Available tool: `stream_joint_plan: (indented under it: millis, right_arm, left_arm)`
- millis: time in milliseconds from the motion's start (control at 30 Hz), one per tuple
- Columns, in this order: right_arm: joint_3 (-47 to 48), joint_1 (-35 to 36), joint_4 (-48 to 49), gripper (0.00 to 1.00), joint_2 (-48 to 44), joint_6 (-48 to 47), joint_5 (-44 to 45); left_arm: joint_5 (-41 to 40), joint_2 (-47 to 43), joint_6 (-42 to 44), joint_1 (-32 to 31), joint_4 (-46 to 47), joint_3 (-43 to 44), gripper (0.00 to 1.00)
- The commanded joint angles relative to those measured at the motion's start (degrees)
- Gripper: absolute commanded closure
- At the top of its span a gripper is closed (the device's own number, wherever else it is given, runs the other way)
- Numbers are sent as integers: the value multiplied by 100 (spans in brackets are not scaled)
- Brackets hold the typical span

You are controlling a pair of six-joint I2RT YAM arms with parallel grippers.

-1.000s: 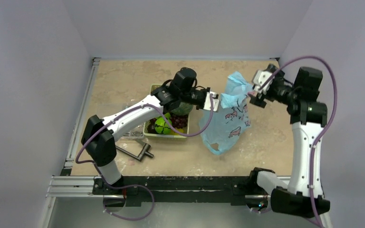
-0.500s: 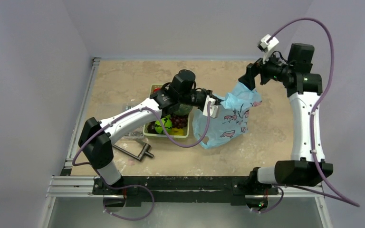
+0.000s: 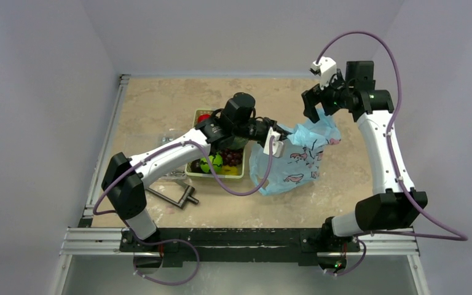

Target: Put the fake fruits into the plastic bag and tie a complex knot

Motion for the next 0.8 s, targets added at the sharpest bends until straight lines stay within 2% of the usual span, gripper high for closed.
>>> stream_joint_plan:
  millis: [0,167,200,233,267,300,333,367,400,467,500,633,767]
  right_arm:
    - [249,7,-369,1,-120,16,584]
    - [36,2,-752,2,-43,130,596]
    - [-55,6,-757,4,-71,151,541]
    - [-130,6,-763,10,-105,253,421]
    - [-188,7,-775,22,-116,317,311]
    - [-202,7,-787,41,-86,401,208]
    - [-173,7,-784,70,-34,488,-5]
    - [-111,2,-763,90,25,551,-88]
    - [-12,-2,-732,100,88,671,0]
    - [137,-115,-465,100,109,936,171]
    - [160,-171,-195,100,74,1119,264]
    - [245,-885,556,100,169,1729,555]
    - [240,-1515,737,100,452,2371,604]
  left_arm:
    - [129,-196,98,-17,48,37,100]
    - [80,-163,47,-17,120,50,100]
    - [78,-161,47,-17,122,48,100]
    - [66,-157,49,-17,112,48,100]
    - [67,-153,44,-21,97,55,100]
    - [74,-152,42,-17,73,55,100]
    - [103,-164,48,-17,37,50,100]
    - [145,-192,48,-28,-17,44,100]
    - [200,-245,51,-49,-103,17,100]
    - [462,-417,255,-134,-409,-110,100]
    - [610,-552,624,-218,-766,-229,100]
    - [797,-1240,2691,-682,-2042,-1168,100]
    - [592,-1761,3770,-1033,-2171,-2128,100]
